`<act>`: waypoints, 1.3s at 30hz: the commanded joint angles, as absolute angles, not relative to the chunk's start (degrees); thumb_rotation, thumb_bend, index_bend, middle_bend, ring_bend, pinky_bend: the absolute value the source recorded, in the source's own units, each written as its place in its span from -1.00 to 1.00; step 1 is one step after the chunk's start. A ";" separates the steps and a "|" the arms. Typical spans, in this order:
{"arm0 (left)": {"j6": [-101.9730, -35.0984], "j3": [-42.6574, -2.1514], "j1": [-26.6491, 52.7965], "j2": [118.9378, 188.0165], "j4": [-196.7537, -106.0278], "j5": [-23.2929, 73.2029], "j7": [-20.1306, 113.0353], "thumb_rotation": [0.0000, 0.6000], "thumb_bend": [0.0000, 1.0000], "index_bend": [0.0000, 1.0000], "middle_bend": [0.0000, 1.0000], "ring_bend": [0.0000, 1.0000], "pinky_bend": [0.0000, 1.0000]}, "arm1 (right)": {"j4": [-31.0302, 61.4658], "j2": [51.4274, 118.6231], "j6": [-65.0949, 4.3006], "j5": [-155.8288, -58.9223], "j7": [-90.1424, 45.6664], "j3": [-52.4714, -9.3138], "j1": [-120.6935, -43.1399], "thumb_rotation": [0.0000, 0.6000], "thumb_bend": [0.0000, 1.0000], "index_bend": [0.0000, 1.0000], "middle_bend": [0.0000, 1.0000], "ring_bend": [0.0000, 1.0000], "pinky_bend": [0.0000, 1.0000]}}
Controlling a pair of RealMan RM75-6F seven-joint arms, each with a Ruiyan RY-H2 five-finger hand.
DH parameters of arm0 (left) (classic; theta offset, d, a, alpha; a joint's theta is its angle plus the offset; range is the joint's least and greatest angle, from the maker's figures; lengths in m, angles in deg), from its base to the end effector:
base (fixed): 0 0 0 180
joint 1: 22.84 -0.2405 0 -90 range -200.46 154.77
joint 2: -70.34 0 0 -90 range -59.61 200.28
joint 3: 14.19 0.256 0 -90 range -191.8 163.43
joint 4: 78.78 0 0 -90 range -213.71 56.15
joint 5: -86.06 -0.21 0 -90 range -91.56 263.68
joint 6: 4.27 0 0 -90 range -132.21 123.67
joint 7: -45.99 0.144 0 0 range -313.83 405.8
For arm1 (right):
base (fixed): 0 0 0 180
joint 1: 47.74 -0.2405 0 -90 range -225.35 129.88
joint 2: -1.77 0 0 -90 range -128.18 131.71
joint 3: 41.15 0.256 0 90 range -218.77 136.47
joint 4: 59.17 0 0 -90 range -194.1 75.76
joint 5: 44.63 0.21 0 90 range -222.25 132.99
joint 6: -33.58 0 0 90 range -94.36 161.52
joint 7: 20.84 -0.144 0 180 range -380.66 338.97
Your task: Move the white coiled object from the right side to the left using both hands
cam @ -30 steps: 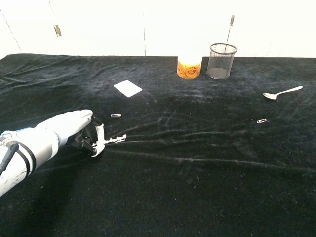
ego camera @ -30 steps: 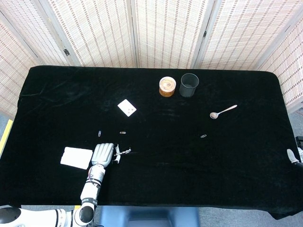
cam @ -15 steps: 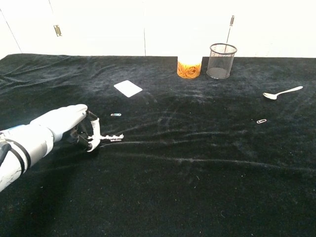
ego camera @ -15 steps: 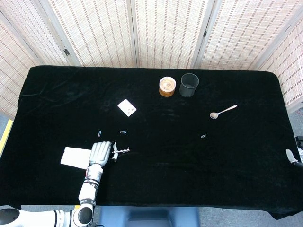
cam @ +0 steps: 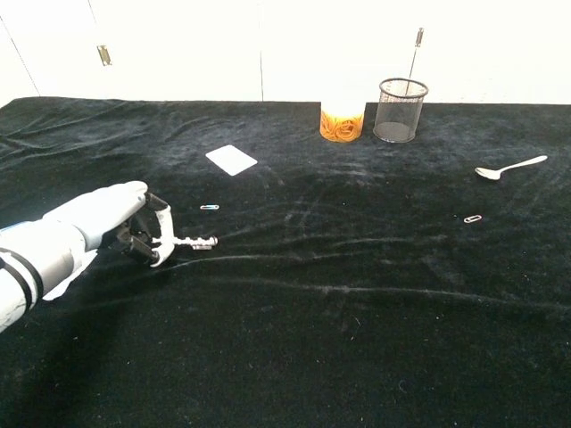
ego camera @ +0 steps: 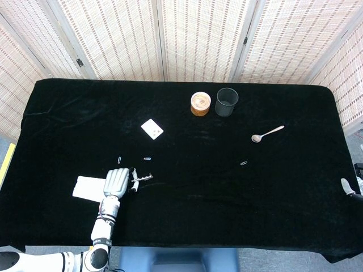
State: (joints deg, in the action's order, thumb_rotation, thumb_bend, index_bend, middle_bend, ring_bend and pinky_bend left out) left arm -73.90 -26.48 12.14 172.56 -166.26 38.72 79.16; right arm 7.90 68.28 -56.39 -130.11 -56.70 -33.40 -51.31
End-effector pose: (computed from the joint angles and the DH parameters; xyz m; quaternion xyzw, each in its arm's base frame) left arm -0.1608 0.2974 -0.0591 -0.6309 -0.5018 -0.3352 0.4877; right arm -0.3752 -0.1915 0.2253 0.5038 -0.3953 0.5101 0.5742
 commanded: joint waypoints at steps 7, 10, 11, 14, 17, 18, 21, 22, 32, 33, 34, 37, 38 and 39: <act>-73.67 -27.08 11.36 170.96 -167.11 38.44 77.37 1.00 0.32 0.68 1.00 1.00 1.00 | 7.93 68.32 -55.80 -130.06 -56.48 -33.41 -51.61 1.00 -0.27 -0.93 -1.00 -1.00 -0.91; -73.64 -27.28 11.25 170.53 -167.35 38.34 76.97 1.00 0.32 0.68 1.00 1.00 1.00 | 7.93 68.33 -55.57 -130.04 -56.50 -33.44 -51.71 1.00 -0.27 -0.93 -1.00 -1.00 -0.92; -73.59 -27.34 11.23 170.39 -167.43 38.30 76.82 1.00 0.32 0.68 1.00 1.00 1.00 | 7.93 68.33 -55.53 -130.05 -56.50 -33.44 -51.73 1.00 -0.27 -0.93 -1.00 -1.00 -0.92; -73.49 -27.53 11.13 169.99 -167.56 38.30 76.42 1.00 0.32 0.68 1.00 1.00 1.00 | 7.92 68.37 -55.41 -130.03 -56.38 -33.45 -51.80 1.00 -0.27 -0.93 -1.00 -1.00 -0.91; -73.34 -27.68 10.98 169.62 -167.63 38.21 75.77 1.00 0.32 0.68 1.00 1.00 1.00 | 7.89 68.41 -55.20 -130.04 -56.33 -33.48 -51.91 1.00 -0.27 -0.93 -1.00 -1.00 -0.91; -73.32 -27.73 10.92 169.51 -167.63 38.16 75.54 1.00 0.32 0.68 1.00 1.00 1.00 | 7.88 68.41 -55.15 -130.03 -56.32 -33.48 -51.93 1.00 -0.27 -0.93 -1.00 -1.00 -0.91; -73.27 -27.93 10.75 169.12 -167.77 37.86 74.71 1.00 0.32 0.68 1.00 1.00 1.00 | 7.87 68.44 -54.97 -129.95 -56.28 -33.46 -52.01 1.00 -0.27 -0.93 -1.00 -1.00 -0.91; -73.25 -27.99 10.69 168.96 -167.90 37.74 74.42 1.00 0.32 0.68 1.00 1.00 1.00 | 7.86 68.45 -54.91 -129.92 -56.25 -33.46 -52.04 1.00 -0.27 -0.93 -1.00 -1.00 -0.91; -72.59 -28.52 10.22 167.36 -169.45 37.02 71.70 1.00 0.32 0.68 1.00 1.00 1.00 | 7.88 68.51 -54.64 -129.80 -56.02 -33.44 -52.17 1.00 -0.27 -0.92 -1.00 -1.00 -0.91; -72.52 -28.49 10.21 167.24 -169.54 36.98 71.60 1.00 0.32 0.68 1.00 1.00 1.00 | 7.90 68.52 -54.59 -129.80 -55.99 -33.46 -52.20 1.00 -0.27 -0.92 -1.00 -1.00 -0.91; -72.46 -28.48 10.19 167.14 -169.65 36.97 71.49 1.00 0.32 0.68 1.00 1.00 1.00 | 7.92 68.52 -54.53 -129.81 -55.99 -33.47 -52.22 1.00 -0.27 -0.92 -1.00 -1.00 -0.91; -72.38 -28.43 10.14 166.97 -169.91 36.74 71.01 1.00 0.32 0.68 1.00 1.00 1.00 | 7.90 68.52 -54.34 -129.80 -56.03 -33.48 -52.32 1.00 -0.27 -0.92 -1.00 -1.00 -0.91; -72.40 -28.44 10.11 166.87 -170.03 36.57 70.77 1.00 0.32 0.68 1.00 1.00 1.00 | 7.90 68.51 -54.39 -129.82 -56.03 -33.49 -52.30 1.00 -0.27 -0.92 -1.00 -1.00 -0.91; -72.45 -28.48 10.08 166.77 -170.15 36.46 70.59 1.00 0.32 0.68 1.00 1.00 1.00 | 7.91 68.50 -54.42 -129.82 -56.02 -33.48 -52.30 1.00 -0.27 -0.92 -1.00 -1.00 -0.91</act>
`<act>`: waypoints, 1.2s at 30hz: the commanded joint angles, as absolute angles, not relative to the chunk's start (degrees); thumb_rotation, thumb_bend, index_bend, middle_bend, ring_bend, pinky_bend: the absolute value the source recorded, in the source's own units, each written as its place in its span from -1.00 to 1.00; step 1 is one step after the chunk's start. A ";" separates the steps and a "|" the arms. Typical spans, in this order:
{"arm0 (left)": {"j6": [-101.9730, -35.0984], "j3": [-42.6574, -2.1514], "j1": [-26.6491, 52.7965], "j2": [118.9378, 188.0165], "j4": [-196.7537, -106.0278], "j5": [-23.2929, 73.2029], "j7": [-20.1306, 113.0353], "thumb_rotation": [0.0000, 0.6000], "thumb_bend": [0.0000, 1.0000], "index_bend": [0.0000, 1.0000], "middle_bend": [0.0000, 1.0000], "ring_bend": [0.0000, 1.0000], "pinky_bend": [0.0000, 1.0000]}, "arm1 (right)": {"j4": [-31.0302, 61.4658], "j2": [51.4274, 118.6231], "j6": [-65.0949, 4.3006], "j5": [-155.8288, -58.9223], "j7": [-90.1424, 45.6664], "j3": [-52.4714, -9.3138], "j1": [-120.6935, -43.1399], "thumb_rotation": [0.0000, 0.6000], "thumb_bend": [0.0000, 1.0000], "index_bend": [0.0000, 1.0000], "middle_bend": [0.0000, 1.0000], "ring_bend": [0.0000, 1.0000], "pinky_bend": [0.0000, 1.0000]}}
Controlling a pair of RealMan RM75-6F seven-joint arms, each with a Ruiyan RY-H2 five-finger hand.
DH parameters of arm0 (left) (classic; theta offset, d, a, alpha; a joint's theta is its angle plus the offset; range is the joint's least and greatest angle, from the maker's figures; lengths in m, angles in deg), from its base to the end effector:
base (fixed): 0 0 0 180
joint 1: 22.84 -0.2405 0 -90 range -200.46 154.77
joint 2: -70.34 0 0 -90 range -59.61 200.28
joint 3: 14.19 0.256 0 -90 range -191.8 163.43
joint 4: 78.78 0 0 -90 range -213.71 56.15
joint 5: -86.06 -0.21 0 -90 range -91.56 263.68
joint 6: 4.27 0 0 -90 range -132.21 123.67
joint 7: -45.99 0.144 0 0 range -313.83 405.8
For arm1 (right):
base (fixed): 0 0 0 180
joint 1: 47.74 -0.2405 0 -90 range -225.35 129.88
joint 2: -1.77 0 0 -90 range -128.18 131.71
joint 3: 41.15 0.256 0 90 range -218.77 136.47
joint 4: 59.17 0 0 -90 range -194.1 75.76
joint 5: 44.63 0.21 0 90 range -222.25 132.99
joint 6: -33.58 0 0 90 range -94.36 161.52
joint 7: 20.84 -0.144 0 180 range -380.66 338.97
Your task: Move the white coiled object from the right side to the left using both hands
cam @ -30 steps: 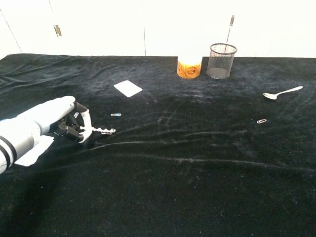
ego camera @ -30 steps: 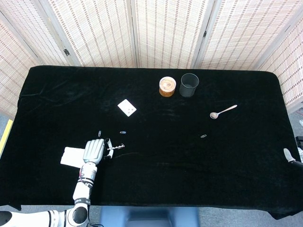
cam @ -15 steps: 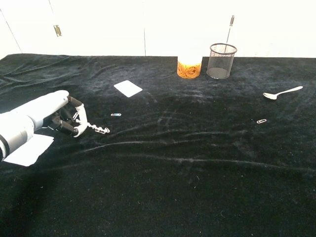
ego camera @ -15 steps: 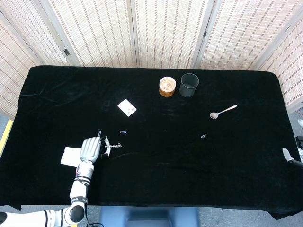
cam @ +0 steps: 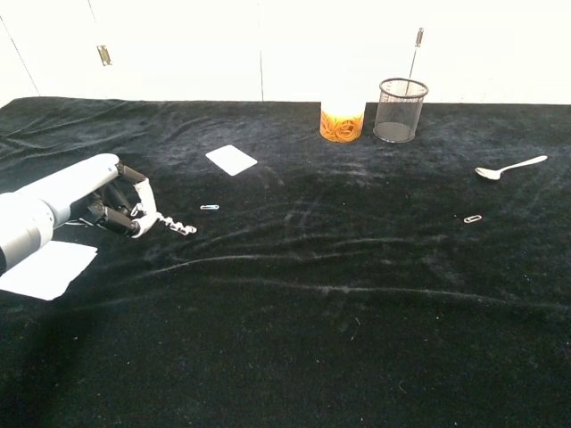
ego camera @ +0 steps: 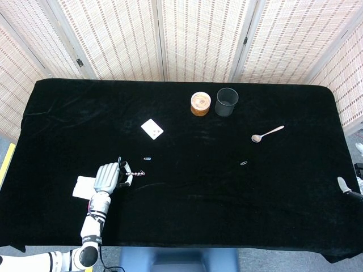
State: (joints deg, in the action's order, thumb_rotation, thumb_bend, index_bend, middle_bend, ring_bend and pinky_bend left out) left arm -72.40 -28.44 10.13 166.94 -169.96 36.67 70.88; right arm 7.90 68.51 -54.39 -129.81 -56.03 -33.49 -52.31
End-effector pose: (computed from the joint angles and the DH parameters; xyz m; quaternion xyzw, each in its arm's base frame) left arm -0.1698 0.3052 -0.0290 -0.5910 -0.5330 -0.3794 0.4718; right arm -0.3759 -0.1985 0.2206 0.5084 -0.4031 0.5009 0.5728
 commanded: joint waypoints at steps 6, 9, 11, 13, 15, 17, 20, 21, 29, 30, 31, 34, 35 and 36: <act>-72.54 -29.32 10.00 165.73 -170.74 35.79 69.03 1.00 0.32 0.68 1.00 1.00 1.00 | 7.89 68.51 -54.36 -129.84 -56.03 -33.52 -52.33 1.00 -0.27 -0.92 -1.00 -1.00 -0.91; -71.97 -30.06 10.16 165.10 -170.28 35.66 67.77 1.00 0.33 0.68 1.00 1.00 1.00 | 7.96 68.51 -54.45 -129.90 -56.05 -33.55 -52.30 1.00 -0.27 -0.92 -1.00 -1.00 -0.91; -71.15 -30.61 10.33 164.71 -169.58 35.81 66.61 1.00 0.33 0.68 1.00 1.00 1.00 | 8.05 68.55 -54.57 -129.92 -55.78 -33.56 -52.27 1.00 -0.27 -0.92 -1.00 -1.00 -0.91; -70.21 -31.03 10.54 164.37 -168.65 36.14 65.65 1.00 0.33 0.68 1.00 1.00 1.00 | 8.18 68.63 -54.50 -129.79 -55.45 -33.52 -52.28 1.00 -0.27 -0.92 -1.00 -1.00 -0.91; -69.42 -31.37 10.74 164.09 -167.78 36.42 64.91 1.00 0.33 0.68 1.00 1.00 1.00 | 8.31 68.68 -54.35 -129.70 -55.13 -33.50 -52.35 1.00 -0.27 -0.92 -1.00 -1.00 -0.91; -68.65 -31.78 10.99 163.85 -166.57 36.64 64.04 1.00 0.33 0.68 1.00 1.00 1.00 | 8.47 68.72 -54.15 -129.61 -54.71 -33.49 -52.44 1.00 -0.27 -0.92 -1.00 -1.00 -0.91; -67.34 -32.32 11.22 163.49 -164.80 37.07 62.44 1.00 0.33 0.68 1.00 1.00 1.00 | 8.69 68.80 -54.04 -129.46 -54.14 -33.44 -52.48 1.00 -0.28 -0.92 -1.00 -1.00 -0.91; -67.00 -32.42 11.27 163.41 -164.19 37.12 61.95 1.00 0.33 0.69 1.00 1.00 1.00 | 8.77 68.82 -54.04 -129.41 -53.96 -33.41 -52.48 1.00 -0.27 -0.92 -1.00 -1.00 -0.91; -63.49 -33.03 11.60 163.07 -159.33 37.90 57.59 1.00 0.33 0.68 1.00 1.00 1.00 | 9.47 69.11 -53.57 -129.13 -52.27 -33.36 -52.71 1.00 -0.27 -0.91 -1.00 -1.00 -0.91; -63.18 -33.01 11.65 163.10 -158.91 37.96 57.27 1.00 0.33 0.68 1.00 1.00 1.00 | 9.52 69.13 -53.54 -129.11 -52.16 -33.34 -52.73 1.00 -0.27 -0.91 -1.00 -1.00 -0.91; -62.87 -32.97 11.69 163.14 -158.52 38.00 56.99 1.00 0.33 0.68 1.00 1.00 1.00 | 9.54 69.15 -53.50 -129.07 -52.05 -33.32 -52.74 1.00 -0.27 -0.91 -1.00 -1.00 -0.91; -62.08 -32.82 11.92 163.42 -157.16 38.01 56.22 1.00 0.33 0.68 1.00 1.00 1.00 | 9.56 69.19 -53.27 -128.96 -51.83 -33.29 -52.84 1.00 -0.27 -0.91 -1.00 -1.00 -0.91; -61.89 -32.78 11.98 163.51 -156.80 38.04 56.07 1.00 0.33 0.68 1.00 1.00 1.00 | 9.56 69.19 -53.19 -128.96 -51.80 -33.30 -52.88 1.00 -0.27 -0.91 -1.00 -1.00 -0.91; -61.72 -32.77 12.05 163.61 -156.46 38.09 55.90 1.00 0.33 0.68 1.00 1.00 1.00 | 9.55 69.20 -53.11 -128.95 -51.77 -33.31 -52.91 1.00 -0.27 -0.91 -1.00 -1.00 -0.91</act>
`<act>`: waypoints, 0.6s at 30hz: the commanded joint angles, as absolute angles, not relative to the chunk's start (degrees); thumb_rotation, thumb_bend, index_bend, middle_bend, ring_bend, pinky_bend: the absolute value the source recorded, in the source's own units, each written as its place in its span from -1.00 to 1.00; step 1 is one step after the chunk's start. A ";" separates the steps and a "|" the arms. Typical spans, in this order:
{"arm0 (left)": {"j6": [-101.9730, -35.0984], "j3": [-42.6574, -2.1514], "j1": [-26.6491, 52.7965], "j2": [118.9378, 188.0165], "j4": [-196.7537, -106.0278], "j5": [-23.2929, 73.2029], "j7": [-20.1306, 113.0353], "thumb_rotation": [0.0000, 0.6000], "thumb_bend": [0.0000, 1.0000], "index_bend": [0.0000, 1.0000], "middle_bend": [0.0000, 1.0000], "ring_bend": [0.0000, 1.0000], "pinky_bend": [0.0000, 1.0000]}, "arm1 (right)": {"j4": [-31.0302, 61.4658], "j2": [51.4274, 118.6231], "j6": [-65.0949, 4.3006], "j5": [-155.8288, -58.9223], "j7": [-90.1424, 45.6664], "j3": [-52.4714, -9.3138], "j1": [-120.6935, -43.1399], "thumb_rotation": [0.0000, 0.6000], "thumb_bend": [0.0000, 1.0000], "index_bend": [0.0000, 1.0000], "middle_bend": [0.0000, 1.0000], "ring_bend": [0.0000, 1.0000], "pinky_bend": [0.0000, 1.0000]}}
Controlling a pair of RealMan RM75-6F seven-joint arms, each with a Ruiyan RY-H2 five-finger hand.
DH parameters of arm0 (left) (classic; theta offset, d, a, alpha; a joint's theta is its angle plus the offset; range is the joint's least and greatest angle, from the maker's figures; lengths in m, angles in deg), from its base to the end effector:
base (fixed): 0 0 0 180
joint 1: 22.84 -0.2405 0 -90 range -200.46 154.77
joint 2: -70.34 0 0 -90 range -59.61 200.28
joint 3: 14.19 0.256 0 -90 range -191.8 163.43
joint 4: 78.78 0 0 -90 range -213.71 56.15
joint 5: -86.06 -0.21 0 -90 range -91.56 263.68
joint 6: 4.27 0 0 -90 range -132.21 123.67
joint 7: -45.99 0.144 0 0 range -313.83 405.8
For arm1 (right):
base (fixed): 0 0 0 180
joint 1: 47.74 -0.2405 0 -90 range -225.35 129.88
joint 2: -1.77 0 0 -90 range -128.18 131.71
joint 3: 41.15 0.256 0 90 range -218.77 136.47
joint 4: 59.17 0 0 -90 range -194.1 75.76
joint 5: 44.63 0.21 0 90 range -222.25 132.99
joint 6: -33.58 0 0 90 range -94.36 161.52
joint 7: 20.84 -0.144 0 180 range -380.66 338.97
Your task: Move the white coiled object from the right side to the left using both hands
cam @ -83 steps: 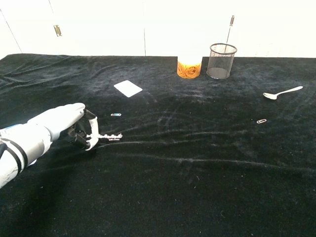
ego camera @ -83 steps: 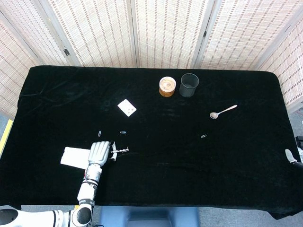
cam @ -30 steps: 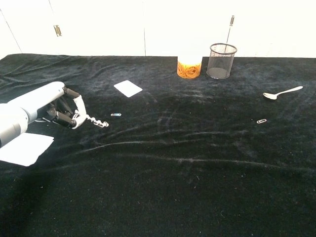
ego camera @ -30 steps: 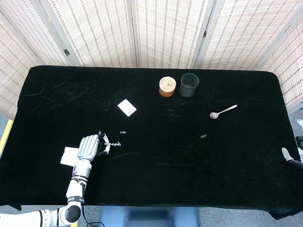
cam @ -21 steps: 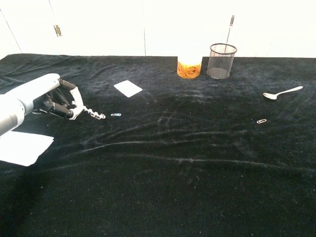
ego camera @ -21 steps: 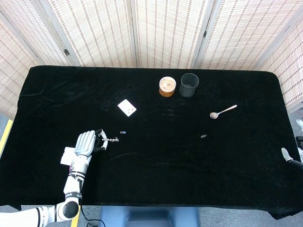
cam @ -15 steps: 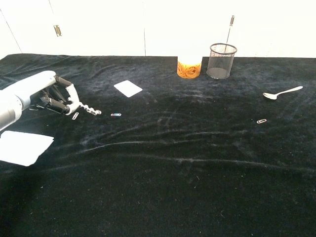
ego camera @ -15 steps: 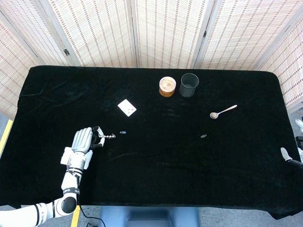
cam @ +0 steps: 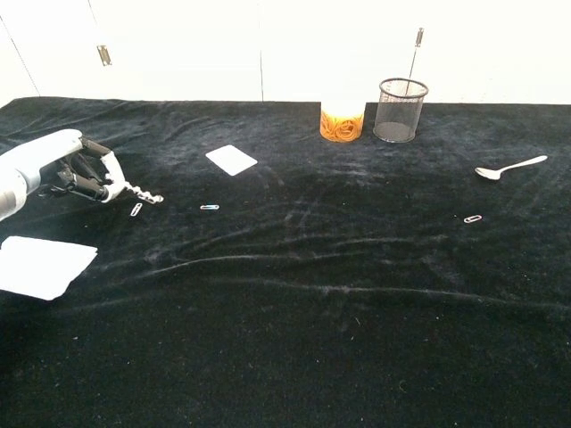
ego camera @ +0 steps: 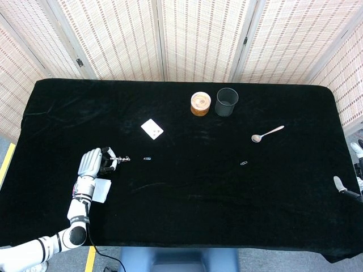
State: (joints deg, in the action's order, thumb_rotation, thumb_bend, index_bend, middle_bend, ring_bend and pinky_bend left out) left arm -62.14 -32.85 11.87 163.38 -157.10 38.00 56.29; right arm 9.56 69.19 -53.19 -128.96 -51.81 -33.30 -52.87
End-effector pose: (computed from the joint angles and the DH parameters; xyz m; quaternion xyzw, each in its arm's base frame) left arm -0.2166 0.3574 -0.0013 -0.5357 -0.5676 -0.3977 0.4824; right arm -0.3729 -0.2029 0.2111 0.5120 -0.4016 0.4868 0.5828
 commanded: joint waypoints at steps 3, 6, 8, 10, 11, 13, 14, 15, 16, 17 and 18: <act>-60.98 -32.71 12.31 163.76 -155.46 38.21 55.45 1.00 0.33 0.69 1.00 1.00 1.00 | 9.57 69.21 -52.95 -128.95 -51.72 -33.33 -52.97 1.00 -0.27 -0.91 -1.00 -1.00 -0.91; -60.37 -32.70 12.54 163.88 -154.58 38.34 55.03 1.00 0.33 0.68 1.00 1.00 1.00 | 9.62 69.21 -52.94 -128.89 -51.62 -33.31 -52.96 1.00 -0.27 -0.90 -1.00 -1.00 -0.91; -59.93 -32.69 12.66 163.92 -154.04 38.52 54.77 1.00 0.33 0.68 1.00 1.00 1.00 | 9.64 69.25 -52.96 -128.85 -51.45 -33.28 -52.96 1.00 -0.27 -0.90 -1.00 -1.00 -0.91; -59.57 -32.68 12.73 163.92 -153.52 38.69 54.51 1.00 0.33 0.68 1.00 1.00 1.00 | 9.71 69.28 -52.87 -128.83 -51.26 -33.29 -53.01 1.00 -0.27 -0.90 -1.00 -1.00 -0.91; -59.43 -32.66 12.74 163.91 -153.29 38.71 54.37 1.00 0.33 0.68 1.00 1.00 1.00 | 9.71 69.30 -52.76 -128.82 -51.20 -33.31 -53.04 1.00 -0.27 -0.90 -1.00 -1.00 -0.91; -59.16 -32.68 12.73 163.90 -152.77 38.82 53.97 1.00 0.33 0.68 1.00 1.00 1.00 | 9.69 69.35 -52.53 -128.83 -51.07 -33.35 -53.15 1.00 -0.27 -0.89 -1.00 -1.00 -0.91; -59.05 -32.68 12.72 163.88 -152.55 38.85 53.80 1.00 0.33 0.68 1.00 1.00 1.00 | 9.70 69.37 -52.46 -128.83 -51.03 -33.36 -53.19 1.00 -0.27 -0.89 -1.00 -1.00 -0.91; -58.95 -32.70 12.70 163.87 -152.35 38.89 53.61 1.00 0.33 0.69 1.00 1.00 1.00 | 9.70 69.38 -52.39 -128.81 -50.99 -33.36 -53.23 1.00 -0.27 -0.89 -1.00 -1.00 -0.91; -58.91 -32.72 12.68 163.86 -152.16 38.91 53.44 1.00 0.33 0.68 1.00 1.00 1.00 | 9.69 69.39 -52.33 -128.81 -50.97 -33.36 -53.26 1.00 -0.27 -0.89 -1.00 -1.00 -0.91; -58.85 -32.69 12.64 163.86 -151.92 38.90 53.25 1.00 0.33 0.68 1.00 1.00 1.00 | 9.71 69.39 -52.25 -128.83 -50.94 -33.38 -53.30 1.00 -0.27 -0.89 -1.00 -1.00 -0.91; -58.74 -32.68 12.61 163.82 -151.79 38.90 53.07 1.00 0.33 0.68 1.00 1.00 1.00 | 9.71 69.40 -52.22 -128.82 -50.88 -33.38 -53.32 1.00 -0.27 -0.89 -1.00 -1.00 -0.91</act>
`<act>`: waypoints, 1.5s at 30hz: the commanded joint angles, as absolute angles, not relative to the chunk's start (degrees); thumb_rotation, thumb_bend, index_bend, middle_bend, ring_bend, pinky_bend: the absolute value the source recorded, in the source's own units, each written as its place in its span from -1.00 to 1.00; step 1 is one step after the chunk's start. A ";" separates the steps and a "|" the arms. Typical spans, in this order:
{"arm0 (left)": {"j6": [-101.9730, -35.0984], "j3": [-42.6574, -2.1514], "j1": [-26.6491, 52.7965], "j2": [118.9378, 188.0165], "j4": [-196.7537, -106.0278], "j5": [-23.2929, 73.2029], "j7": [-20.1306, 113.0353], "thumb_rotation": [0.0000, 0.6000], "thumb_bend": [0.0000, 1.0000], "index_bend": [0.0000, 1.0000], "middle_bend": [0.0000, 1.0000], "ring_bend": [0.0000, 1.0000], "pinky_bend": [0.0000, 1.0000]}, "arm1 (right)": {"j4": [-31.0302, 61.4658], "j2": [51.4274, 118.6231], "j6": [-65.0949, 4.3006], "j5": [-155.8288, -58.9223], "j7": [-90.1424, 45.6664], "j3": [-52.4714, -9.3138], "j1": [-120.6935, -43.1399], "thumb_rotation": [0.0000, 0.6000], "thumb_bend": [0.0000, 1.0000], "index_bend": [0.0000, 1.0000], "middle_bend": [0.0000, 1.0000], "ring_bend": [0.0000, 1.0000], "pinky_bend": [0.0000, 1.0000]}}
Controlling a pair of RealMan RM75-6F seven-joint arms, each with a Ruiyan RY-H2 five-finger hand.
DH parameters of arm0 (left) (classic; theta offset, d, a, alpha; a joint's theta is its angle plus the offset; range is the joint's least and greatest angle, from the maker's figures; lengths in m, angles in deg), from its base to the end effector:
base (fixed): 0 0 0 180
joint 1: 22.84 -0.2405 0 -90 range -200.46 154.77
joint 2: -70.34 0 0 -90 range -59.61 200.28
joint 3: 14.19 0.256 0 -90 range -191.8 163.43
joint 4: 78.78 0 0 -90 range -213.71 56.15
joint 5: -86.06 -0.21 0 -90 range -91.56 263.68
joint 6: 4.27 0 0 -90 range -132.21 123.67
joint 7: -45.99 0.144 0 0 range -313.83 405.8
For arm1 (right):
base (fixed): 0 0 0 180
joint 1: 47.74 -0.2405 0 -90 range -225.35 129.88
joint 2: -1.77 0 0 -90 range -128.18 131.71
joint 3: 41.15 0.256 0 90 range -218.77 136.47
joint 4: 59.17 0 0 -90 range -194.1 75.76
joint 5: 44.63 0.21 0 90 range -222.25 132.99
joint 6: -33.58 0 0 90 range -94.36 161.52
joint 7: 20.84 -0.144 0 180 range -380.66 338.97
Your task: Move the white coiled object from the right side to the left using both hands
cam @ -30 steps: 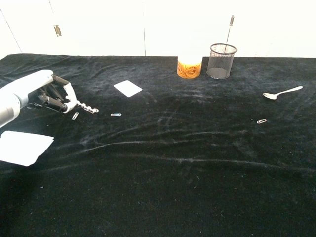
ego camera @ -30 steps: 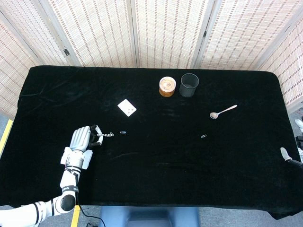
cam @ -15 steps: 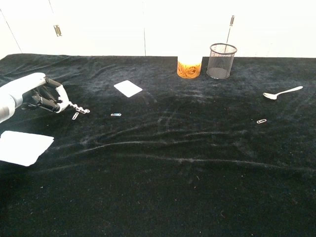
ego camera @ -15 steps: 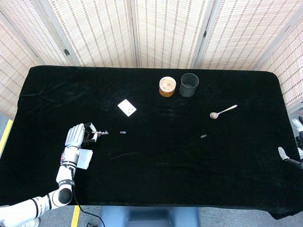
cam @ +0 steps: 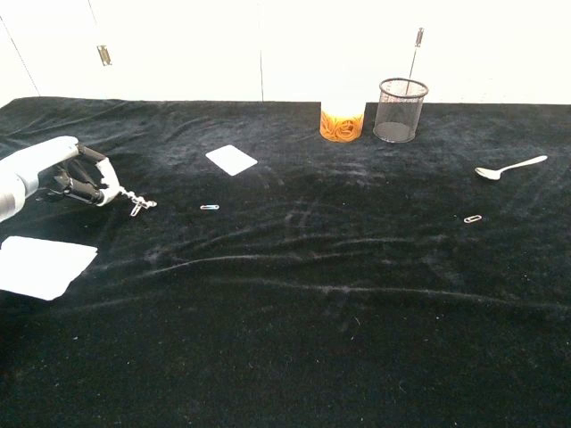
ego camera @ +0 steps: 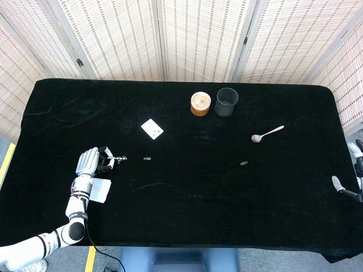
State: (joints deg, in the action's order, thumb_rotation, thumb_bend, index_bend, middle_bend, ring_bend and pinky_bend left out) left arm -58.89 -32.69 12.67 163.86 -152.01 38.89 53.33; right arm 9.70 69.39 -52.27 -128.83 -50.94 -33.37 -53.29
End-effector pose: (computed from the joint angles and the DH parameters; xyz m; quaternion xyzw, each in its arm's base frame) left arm -0.2330 0.3671 -0.0019 -0.5277 -0.5787 -0.3866 0.4870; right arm -0.3728 -0.2057 0.2077 0.5157 -0.4041 0.4803 0.5831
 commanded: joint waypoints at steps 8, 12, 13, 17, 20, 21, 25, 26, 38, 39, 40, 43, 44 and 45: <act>-58.35 -32.76 12.36 163.40 -151.02 38.76 51.79 1.00 0.32 0.68 1.00 1.00 1.00 | 9.77 69.49 -51.57 -128.71 -50.51 -33.40 -53.65 1.00 -0.27 -0.89 -1.00 -1.00 -0.91; -58.22 -32.80 12.14 163.14 -150.81 38.77 51.18 1.00 0.33 0.68 1.00 1.00 1.00 | 9.76 69.53 -51.15 -128.63 -50.33 -33.42 -53.85 1.00 -0.27 -0.89 -1.00 -1.00 -0.91; -58.34 -32.83 12.01 163.01 -150.92 38.67 50.93 1.00 0.33 0.68 1.00 1.00 1.00 | 9.77 69.53 -51.02 -128.60 -50.32 -33.43 -53.91 1.00 -0.27 -0.89 -1.00 -1.00 -0.91; -59.36 -32.84 11.44 162.23 -151.97 37.97 50.46 1.00 0.33 0.68 1.00 1.00 1.00 | 9.74 69.56 -50.96 -128.64 -50.25 -33.45 -53.98 1.00 -0.27 -0.89 -1.00 -1.00 -0.91; -60.38 -32.89 10.83 161.34 -153.33 37.51 50.17 1.00 0.33 0.68 1.00 1.00 1.00 | 9.77 69.54 -51.11 -128.76 -50.24 -33.49 -53.96 1.00 -0.27 -0.89 -1.00 -1.00 -0.91; -60.79 -32.86 10.60 161.06 -153.83 37.31 50.13 1.00 0.33 0.68 1.00 1.00 1.00 | 9.77 69.54 -51.18 -128.81 -50.23 -33.50 -53.94 1.00 -0.27 -0.89 -1.00 -1.00 -0.91; -63.35 -32.48 9.32 159.62 -156.95 35.69 50.01 1.00 0.33 0.69 1.00 1.00 1.00 | 9.76 69.55 -51.30 -128.97 -50.20 -33.59 -53.95 1.00 -0.27 -0.89 -1.00 -1.00 -0.91; -64.17 -32.39 8.95 159.22 -157.94 35.20 50.04 1.00 0.33 0.69 1.00 1.00 1.00 | 9.75 69.56 -51.33 -129.05 -50.20 -33.62 -53.97 1.00 -0.27 -0.89 -1.00 -1.00 -0.91; -68.27 -31.37 6.63 157.39 -162.41 33.39 50.49 1.00 0.33 0.68 1.00 1.00 1.00 | 9.93 69.46 -51.41 -129.72 -50.15 -33.93 -54.22 1.00 -0.27 -0.88 -1.00 -1.00 -0.90; -68.94 -31.19 6.15 157.09 -162.97 32.99 50.31 1.00 0.33 0.68 1.00 1.00 1.00 | 9.92 69.48 -51.36 -129.77 -50.09 -33.97 -54.27 1.00 -0.27 -0.88 -1.00 -1.00 -0.90; -69.53 -30.98 5.66 156.78 -163.51 32.57 50.04 1.00 0.33 0.68 1.00 1.00 1.00 | 9.94 69.50 -51.31 -129.83 -50.02 -34.00 -54.32 1.00 -0.27 -0.88 -1.00 -1.00 -0.90; -71.41 -29.96 3.69 155.50 -164.86 31.07 48.90 1.00 0.33 0.68 1.00 1.00 1.00 | 10.08 69.55 -51.37 -130.10 -49.75 -34.16 -54.40 1.00 -0.27 -0.88 -1.00 -1.00 -0.90; -72.20 -29.53 2.70 154.91 -165.15 30.59 48.17 1.00 0.33 0.68 1.00 1.00 1.00 | 10.10 69.57 -51.50 -130.22 -49.64 -34.21 -54.39 1.00 -0.27 -0.88 -1.00 -1.00 -0.90; -72.75 -29.27 1.93 154.50 -165.25 30.31 47.44 1.00 0.33 0.68 1.00 1.00 1.00 | 10.17 69.59 -51.64 -130.31 -49.55 -34.23 -54.38 1.00 -0.27 -0.88 -1.00 -1.00 -0.90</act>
